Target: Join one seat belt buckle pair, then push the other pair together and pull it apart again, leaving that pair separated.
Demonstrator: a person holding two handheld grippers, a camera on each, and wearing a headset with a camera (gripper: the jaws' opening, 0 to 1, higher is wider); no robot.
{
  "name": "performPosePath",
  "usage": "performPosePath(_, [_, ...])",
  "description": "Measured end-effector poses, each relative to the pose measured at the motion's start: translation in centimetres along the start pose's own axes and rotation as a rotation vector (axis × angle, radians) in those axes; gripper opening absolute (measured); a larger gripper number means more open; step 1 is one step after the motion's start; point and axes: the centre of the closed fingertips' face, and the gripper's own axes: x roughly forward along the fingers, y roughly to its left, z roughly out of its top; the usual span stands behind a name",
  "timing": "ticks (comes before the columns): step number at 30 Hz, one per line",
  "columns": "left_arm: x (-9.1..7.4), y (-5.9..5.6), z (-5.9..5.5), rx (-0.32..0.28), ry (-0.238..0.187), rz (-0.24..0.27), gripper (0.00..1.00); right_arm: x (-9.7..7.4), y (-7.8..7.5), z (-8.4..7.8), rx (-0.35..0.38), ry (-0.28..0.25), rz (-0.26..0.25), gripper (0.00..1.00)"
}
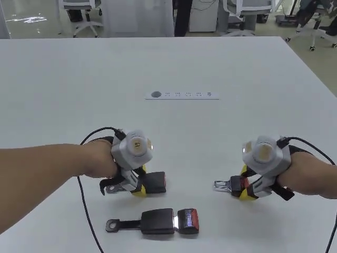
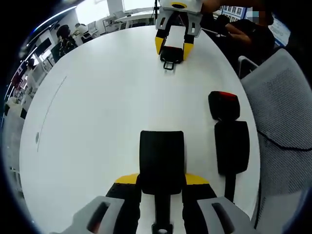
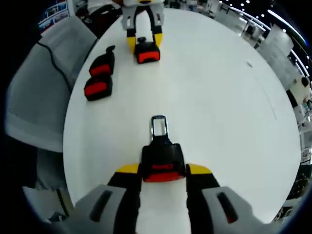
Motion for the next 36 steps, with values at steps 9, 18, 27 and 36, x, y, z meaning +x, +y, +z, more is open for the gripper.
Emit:
performPosePath(9, [0.0, 0.0, -0.1, -0.006, 0.005, 0.016, 0.33, -0.2, 0.0, -0.4, -0.013, 0.017, -0.012, 0.36])
performPosePath(18, [-0.2, 0.2, 0.0, 0.000, 0.003, 0.047, 0.39, -0.4, -0.4, -0.6, 0.009, 0.001, -0.056, 0.40])
performPosePath(27, [-3.2, -0.2, 1.0, -0.110, -0.129, 0.131, 0.50, -2.3, -0.5, 0.6, 0.264, -0.192, -0.106, 0.51])
performPosePath(36, [-7.9, -2.2, 0.1, -0.164, -0.269, 0.239, 0.62, -4.6, 2.6, 2.1, 0.280, -0.298, -0.134, 0.64])
